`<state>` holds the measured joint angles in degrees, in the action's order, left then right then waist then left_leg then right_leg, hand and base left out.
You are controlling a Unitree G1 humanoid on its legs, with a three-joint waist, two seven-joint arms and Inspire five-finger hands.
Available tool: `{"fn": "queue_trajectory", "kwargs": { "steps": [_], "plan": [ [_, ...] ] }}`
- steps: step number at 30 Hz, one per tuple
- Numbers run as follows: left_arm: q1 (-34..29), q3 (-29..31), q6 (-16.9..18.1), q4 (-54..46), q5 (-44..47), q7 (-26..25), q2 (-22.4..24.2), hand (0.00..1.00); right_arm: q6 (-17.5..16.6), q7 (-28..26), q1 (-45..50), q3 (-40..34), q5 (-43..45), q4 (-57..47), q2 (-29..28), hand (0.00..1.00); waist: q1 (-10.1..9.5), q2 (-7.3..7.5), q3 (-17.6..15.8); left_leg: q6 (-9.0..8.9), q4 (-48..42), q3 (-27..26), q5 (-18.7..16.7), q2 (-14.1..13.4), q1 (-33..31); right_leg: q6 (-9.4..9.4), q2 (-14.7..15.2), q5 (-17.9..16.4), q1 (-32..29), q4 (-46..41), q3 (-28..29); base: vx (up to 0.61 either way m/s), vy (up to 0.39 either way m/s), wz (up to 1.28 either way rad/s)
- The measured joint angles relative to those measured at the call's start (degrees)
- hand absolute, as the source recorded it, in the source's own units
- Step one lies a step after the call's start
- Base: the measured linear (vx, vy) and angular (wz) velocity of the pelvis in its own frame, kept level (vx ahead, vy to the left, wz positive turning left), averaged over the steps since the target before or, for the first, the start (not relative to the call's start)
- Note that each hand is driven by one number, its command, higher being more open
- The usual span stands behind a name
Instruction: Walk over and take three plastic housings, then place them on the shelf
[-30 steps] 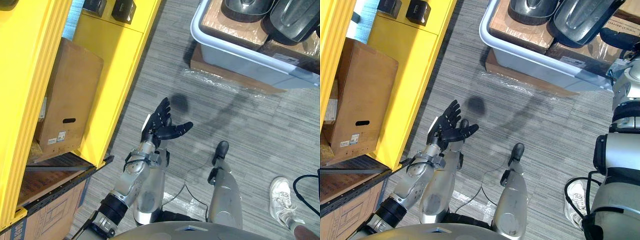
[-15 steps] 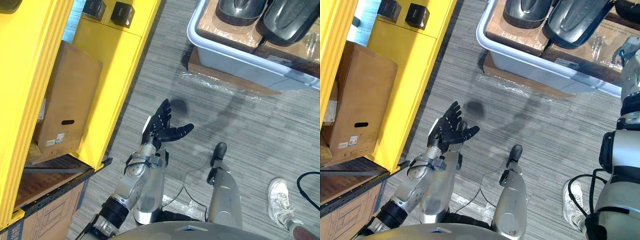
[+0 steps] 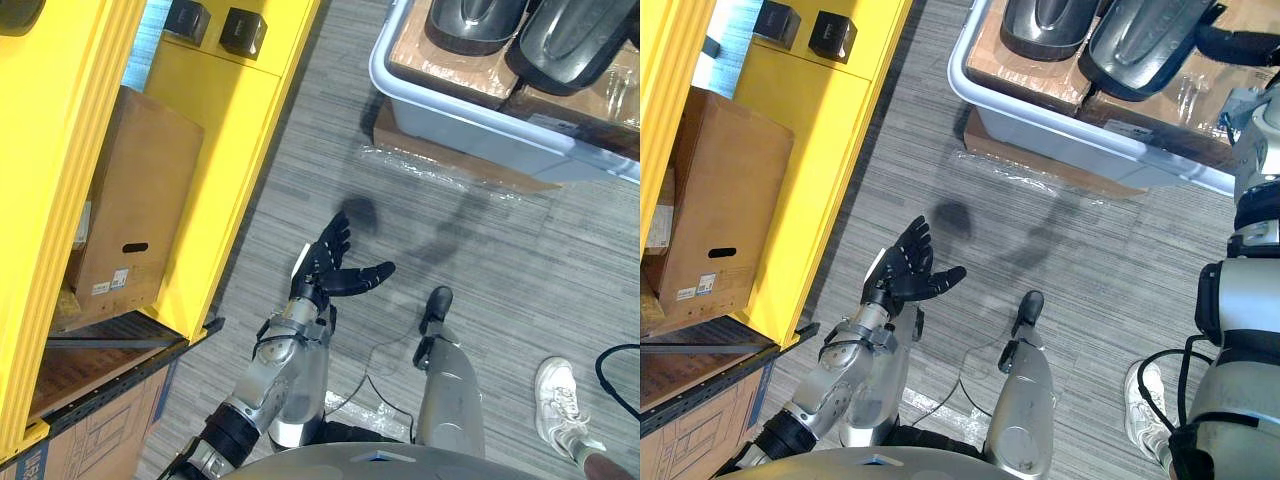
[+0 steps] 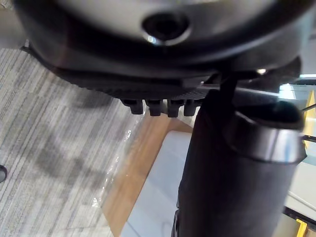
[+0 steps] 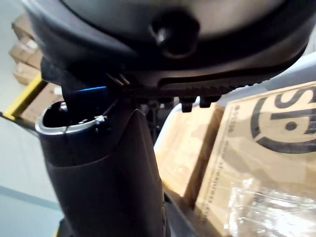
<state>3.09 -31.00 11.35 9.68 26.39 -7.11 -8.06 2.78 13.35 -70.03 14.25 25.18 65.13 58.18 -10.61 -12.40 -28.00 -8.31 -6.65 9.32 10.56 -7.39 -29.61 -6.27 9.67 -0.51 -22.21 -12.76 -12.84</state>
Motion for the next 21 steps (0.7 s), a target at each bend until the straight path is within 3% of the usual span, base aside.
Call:
{"fn": "queue_trajectory", "kwargs": {
  "steps": [7,10,16,17,21],
  "plan": [
    [2.0,-0.6,0.0,2.3,0.0,-1.1,0.4,1.0,0.6,-1.2,0.9,2.3,-2.4,1.1,-0.1,1.0,-0.82,-0.1,0.1,-0.01,0.0,1.1,-0.1,0.9,-1.0,-0.08,0.8,-1.3,-0.8,-1.3,-1.2,0.02,-0.017,0.09],
    [2.2,-1.3,0.0,2.6,0.0,-1.3,0.5,1.0,2.7,-1.9,1.1,2.3,-4.6,3.6,-0.1,1.0,-1.98,-0.12,0.1,-0.01,0.0,1.4,-0.1,1.1,-1.1,-0.28,1.1,-1.5,-0.8,-1.8,-1.5,0.04,-0.026,0.08],
    [3.6,-1.2,0.0,3.9,0.0,-1.5,0.3,1.0,4.1,-2.7,1.1,2.3,-4.8,4.4,0.1,1.0,-2.16,-0.13,0.1,0.01,-0.2,2.5,-0.1,1.8,-1.4,-0.24,1.4,-2.2,-0.7,-2.3,-2.7,0.02,-0.019,0.09],
    [3.6,-1.2,0.0,3.9,0.0,-1.5,0.3,1.0,4.3,-2.7,1.1,2.3,-4.8,4.4,0.1,0.0,-2.18,-0.14,0.1,-0.01,-0.2,2.6,-0.1,1.8,-1.5,-0.19,1.4,-2.2,-0.7,-2.3,-2.8,0.0,0.0,0.0],
    [3.6,-1.2,0.0,3.9,0.0,-1.5,0.3,1.0,6.4,-3.0,1.0,2.3,-6.8,4.4,1.0,0.0,-2.38,-0.16,0.1,-0.14,-0.7,3.0,-0.2,1.7,-1.8,-0.12,1.3,-2.2,-0.6,-2.4,-3.2,0.01,-0.025,0.04]
  ]
}}
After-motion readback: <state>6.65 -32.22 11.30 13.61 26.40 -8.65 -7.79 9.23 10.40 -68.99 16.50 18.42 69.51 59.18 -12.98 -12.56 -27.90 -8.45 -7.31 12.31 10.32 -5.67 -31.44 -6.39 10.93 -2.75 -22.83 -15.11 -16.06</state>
